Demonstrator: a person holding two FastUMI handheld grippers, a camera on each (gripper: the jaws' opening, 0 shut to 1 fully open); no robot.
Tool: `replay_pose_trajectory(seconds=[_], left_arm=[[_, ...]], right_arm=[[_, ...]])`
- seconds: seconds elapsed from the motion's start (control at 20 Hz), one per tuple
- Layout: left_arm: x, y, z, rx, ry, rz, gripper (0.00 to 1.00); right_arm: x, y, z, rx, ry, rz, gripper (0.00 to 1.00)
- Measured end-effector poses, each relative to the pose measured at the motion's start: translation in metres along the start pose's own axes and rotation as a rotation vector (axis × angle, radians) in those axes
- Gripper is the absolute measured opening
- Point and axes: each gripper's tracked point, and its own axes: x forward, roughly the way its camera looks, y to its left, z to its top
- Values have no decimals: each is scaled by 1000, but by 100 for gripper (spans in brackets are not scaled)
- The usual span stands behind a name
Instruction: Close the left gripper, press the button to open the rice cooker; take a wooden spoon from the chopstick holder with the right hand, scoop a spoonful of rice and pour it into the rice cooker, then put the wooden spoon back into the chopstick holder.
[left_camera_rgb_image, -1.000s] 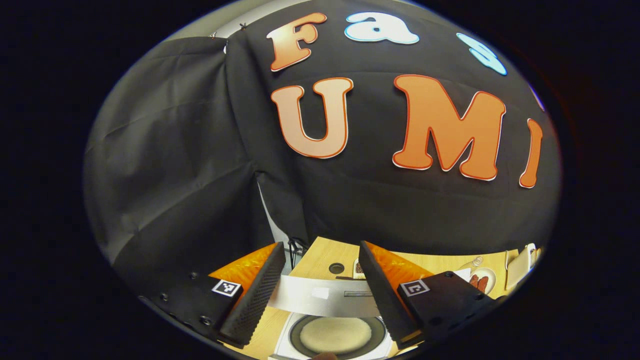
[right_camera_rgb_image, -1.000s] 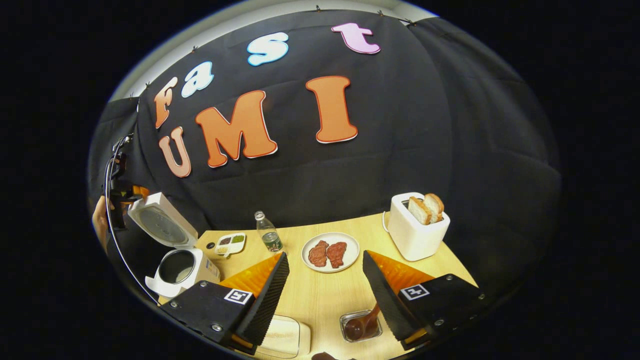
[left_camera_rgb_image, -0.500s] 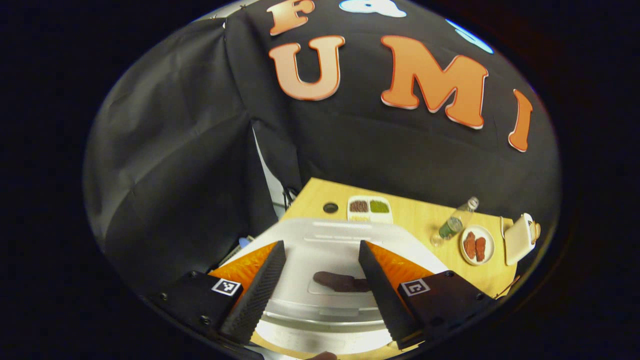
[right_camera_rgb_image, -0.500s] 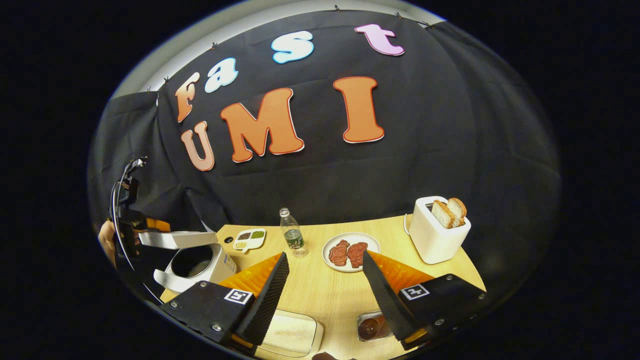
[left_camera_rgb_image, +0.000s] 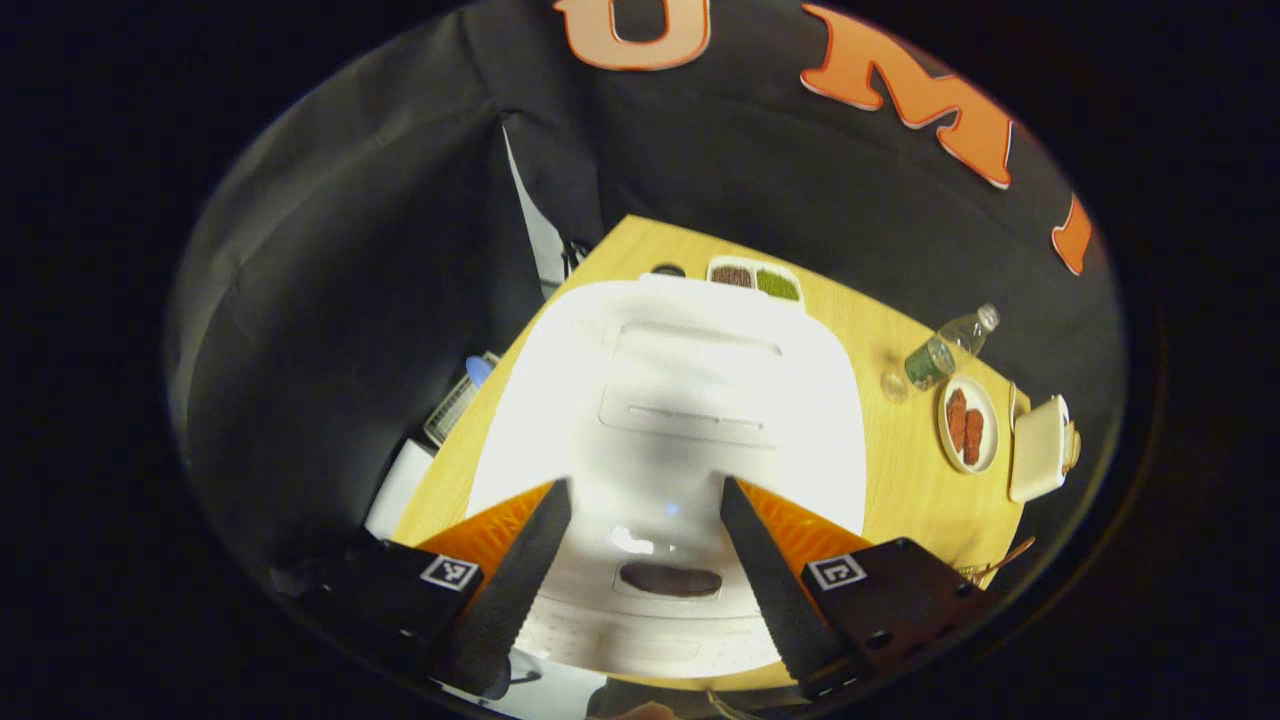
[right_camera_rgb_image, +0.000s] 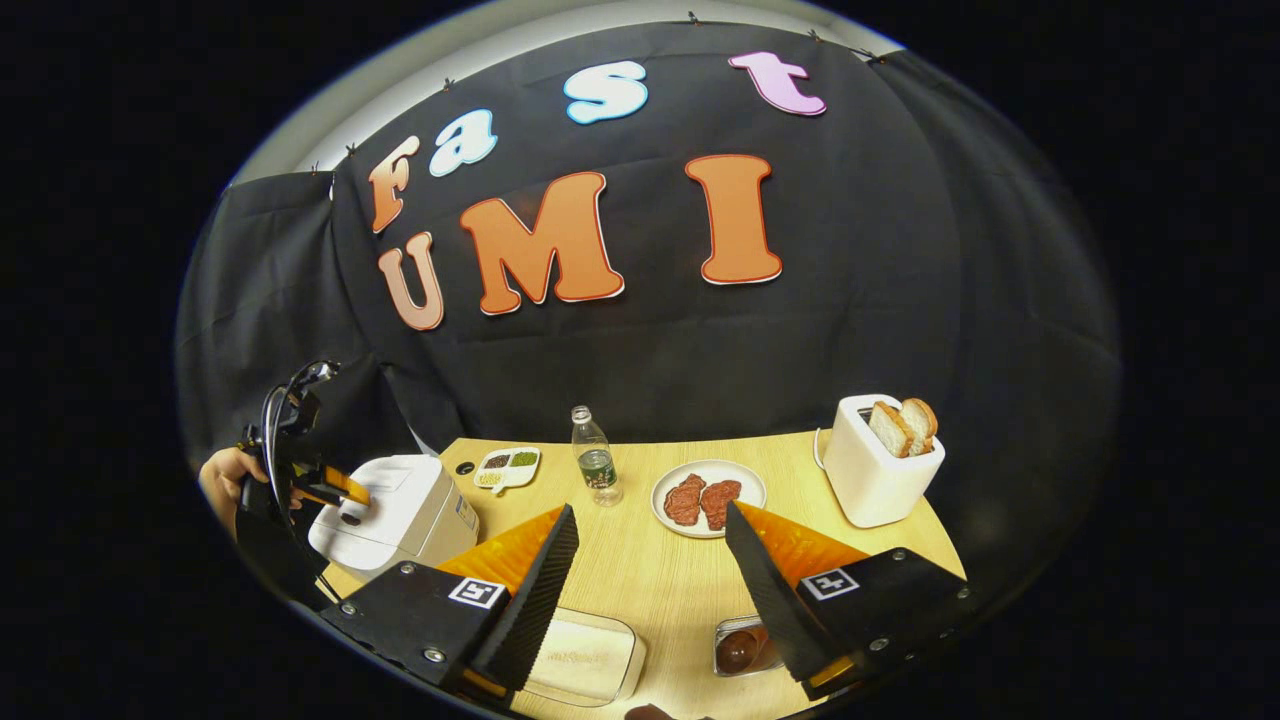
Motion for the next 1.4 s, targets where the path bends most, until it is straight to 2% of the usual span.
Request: replay_pose_trajectory(seconds=[0.3,0.55,0.65,0.8,1.0,1.25,1.4], left_arm=[[-2,-2,-2,-4,-6,-2,100],[-3,-2,1,33,-158,35,100],[-18,-13,7,9,-228,-9,100],[-55,-11,28,23,-386,-24,100],[-117,-21,42,129,-610,-19,100],[-224,-57,45,179,-845,-120,100],[-261,-62,37,189,-939,-168,100]], right_arm=[[-4,1,-6,20,0,3,92],[-5,9,-3,3,-10,24,92],[-5,10,1,-10,-17,27,92],[-8,17,16,-31,-54,32,92],[-16,25,46,-75,-150,35,92],[-29,45,84,-160,-274,42,92],[-35,67,105,-197,-336,64,92]])
